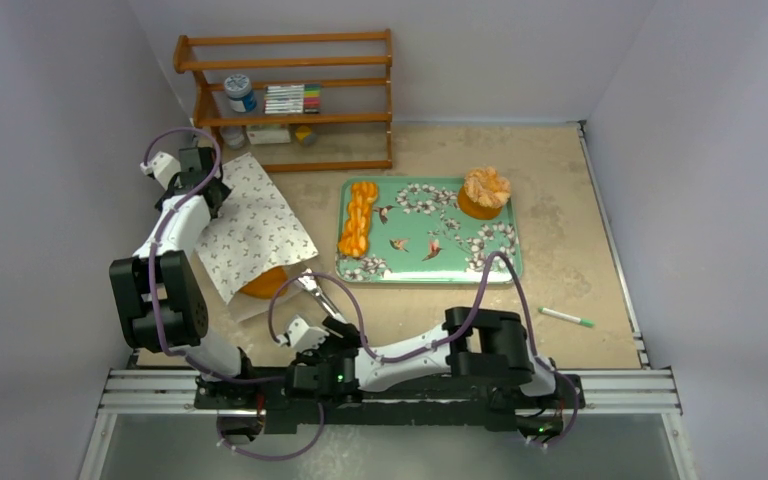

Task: Take the fake bread out of the paper bag

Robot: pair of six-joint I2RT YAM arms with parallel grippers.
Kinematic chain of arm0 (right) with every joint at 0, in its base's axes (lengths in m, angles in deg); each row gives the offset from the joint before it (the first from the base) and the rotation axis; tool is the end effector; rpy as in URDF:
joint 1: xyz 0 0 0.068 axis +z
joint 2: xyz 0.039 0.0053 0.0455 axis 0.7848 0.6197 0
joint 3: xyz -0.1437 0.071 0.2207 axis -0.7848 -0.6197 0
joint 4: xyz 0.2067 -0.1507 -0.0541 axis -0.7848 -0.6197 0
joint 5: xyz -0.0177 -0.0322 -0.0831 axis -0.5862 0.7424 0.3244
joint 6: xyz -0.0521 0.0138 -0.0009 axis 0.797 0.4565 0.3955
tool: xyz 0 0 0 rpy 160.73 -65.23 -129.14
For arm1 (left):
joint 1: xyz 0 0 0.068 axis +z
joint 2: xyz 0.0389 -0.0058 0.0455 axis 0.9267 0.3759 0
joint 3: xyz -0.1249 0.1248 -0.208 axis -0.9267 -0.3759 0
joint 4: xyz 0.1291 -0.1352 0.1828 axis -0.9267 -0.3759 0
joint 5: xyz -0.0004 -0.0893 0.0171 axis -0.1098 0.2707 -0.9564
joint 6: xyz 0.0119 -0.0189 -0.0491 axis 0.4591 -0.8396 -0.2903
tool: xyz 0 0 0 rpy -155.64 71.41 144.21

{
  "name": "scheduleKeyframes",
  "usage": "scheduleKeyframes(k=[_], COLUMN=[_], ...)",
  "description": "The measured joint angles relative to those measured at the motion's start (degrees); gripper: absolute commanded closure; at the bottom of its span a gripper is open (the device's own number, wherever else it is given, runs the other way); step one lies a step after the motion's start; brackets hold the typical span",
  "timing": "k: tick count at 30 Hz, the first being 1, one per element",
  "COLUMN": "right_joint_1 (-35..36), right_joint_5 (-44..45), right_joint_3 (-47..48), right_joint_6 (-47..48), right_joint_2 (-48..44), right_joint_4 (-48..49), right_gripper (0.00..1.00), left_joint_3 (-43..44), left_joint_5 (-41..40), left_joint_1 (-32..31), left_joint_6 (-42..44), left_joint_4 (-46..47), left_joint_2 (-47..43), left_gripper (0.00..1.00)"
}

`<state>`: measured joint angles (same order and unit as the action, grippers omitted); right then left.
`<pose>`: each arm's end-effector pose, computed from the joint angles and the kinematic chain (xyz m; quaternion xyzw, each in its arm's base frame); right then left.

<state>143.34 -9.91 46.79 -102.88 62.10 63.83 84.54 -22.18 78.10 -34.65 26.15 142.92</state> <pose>0.0173 0.4178 0.1456 -0.3718 0.7803 -0.0439 0.5010 0.3315 0.0767 0.2456 -0.4932 0.7678 0.1208 0.3907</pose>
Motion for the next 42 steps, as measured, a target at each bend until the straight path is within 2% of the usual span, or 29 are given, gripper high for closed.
scheduleKeyframes(k=[11,21,35,39,42], right_joint_1=[0.2,-0.8,-4.5,-4.4,-4.4], right_joint_5=[-5.6,-8.7,-8.5,-9.6,-11.9], right_joint_3=[-4.3,-5.0,-5.4,-6.5,-7.9], right_joint_6=[-2.7,-3.2,-4.0,-3.9,-3.5], right_joint_2=[-10.7,-7.7,-4.5,-5.9,-8.9], right_joint_4=[1.1,3.1,3.3,3.5,3.5], right_gripper=[0.37,0.43,0.73,0.84,0.86], left_joint_3=[0.0,0.0,0.0,0.0,0.0], left_joint_5=[0.0,0.0,0.3,0.3,0.3], left_joint_1=[-0.1,-0.1,-0.1,-0.1,-0.1], left_joint_6=[0.0,0.0,0.0,0.0,0.0], left_joint_4=[-0.1,-0.1,0.0,0.0,0.0], left_joint_2=[0.0,0.0,0.0,0.0,0.0], left_gripper=[0.22,0.22,0.22,0.22,0.22])
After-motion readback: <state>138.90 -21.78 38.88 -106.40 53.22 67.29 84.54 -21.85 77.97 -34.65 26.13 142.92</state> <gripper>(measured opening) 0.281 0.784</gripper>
